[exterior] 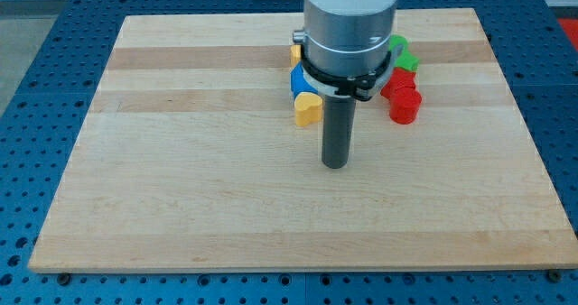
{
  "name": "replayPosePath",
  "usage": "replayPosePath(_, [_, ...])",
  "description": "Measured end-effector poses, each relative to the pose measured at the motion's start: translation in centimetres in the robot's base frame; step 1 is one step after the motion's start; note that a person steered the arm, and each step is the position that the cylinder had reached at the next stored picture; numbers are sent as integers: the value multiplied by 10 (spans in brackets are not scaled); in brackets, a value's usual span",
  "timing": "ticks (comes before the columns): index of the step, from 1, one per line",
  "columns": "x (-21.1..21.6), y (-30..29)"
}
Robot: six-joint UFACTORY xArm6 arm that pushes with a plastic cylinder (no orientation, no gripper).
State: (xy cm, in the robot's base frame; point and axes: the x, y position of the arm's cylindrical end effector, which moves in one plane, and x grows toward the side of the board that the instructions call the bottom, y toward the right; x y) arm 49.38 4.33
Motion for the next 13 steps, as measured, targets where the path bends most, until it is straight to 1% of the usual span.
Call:
replayPosePath(1, [2, 23])
replayPosePath(3, [1, 116])
replayPosePath(4, [-13, 141])
replayPosePath(5, [-44, 155])
replayPosePath(8, [-141, 163])
replayPosePath(9, [-166, 159])
replayPosePath(13, [-169, 106])
